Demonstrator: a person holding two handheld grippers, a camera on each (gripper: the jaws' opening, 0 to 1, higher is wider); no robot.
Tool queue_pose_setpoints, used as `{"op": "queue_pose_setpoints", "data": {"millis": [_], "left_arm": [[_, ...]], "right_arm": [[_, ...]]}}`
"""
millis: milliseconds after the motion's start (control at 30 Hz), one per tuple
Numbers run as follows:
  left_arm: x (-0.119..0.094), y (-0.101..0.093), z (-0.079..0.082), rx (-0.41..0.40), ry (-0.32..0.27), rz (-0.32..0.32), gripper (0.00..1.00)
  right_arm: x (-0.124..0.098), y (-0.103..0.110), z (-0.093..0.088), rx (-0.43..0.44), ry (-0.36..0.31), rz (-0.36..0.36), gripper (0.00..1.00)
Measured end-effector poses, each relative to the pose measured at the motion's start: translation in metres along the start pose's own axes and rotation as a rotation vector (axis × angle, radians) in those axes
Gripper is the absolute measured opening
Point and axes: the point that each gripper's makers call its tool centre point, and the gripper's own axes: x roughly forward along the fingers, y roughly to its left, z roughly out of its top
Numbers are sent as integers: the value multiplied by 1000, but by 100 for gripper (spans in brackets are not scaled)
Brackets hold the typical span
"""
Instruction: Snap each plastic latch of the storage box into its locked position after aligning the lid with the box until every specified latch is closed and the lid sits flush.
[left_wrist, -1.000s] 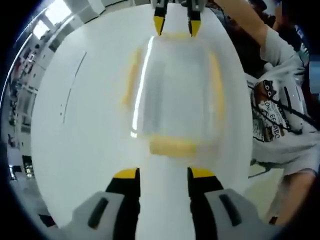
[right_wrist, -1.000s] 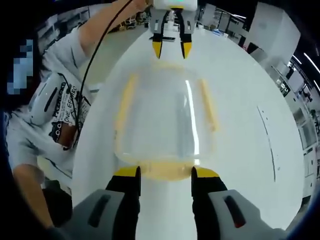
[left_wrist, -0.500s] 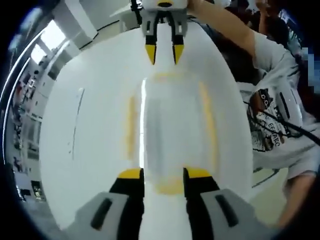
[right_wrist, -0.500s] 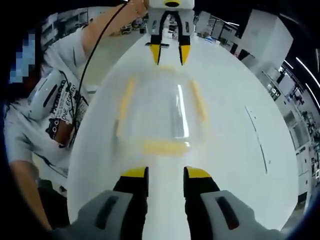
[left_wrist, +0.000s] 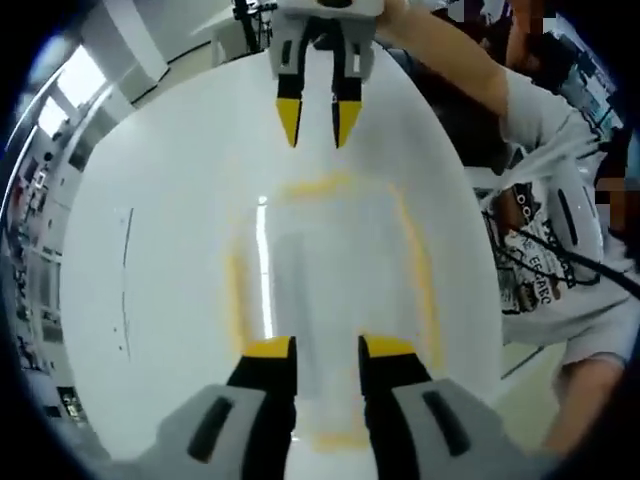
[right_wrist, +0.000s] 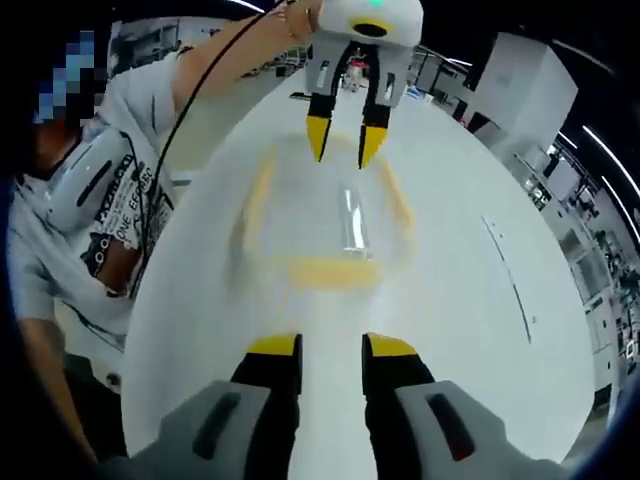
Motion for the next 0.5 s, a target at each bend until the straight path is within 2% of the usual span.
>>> {"op": "queue_pose_setpoints", "data": {"millis": [67, 167, 233, 433, 500], "left_arm": [[0, -2, 2, 6, 16, -6, 21], [4, -8, 3, 34, 52, -24, 17], [5, -7, 2, 24, 64, -27, 17], [7, -7, 0, -14, 105, -27, 16], [7, -6, 0, -29, 126, -26, 15]], "right_arm": [[2, 0, 2, 2, -16, -6, 22], [5, -1, 11, 3, -70, -10, 22], [7, -2, 16, -4, -104, -11, 21], [10, -1, 37, -26, -267, -13, 15], [7, -5, 40, 5, -336, -30, 10]]}}
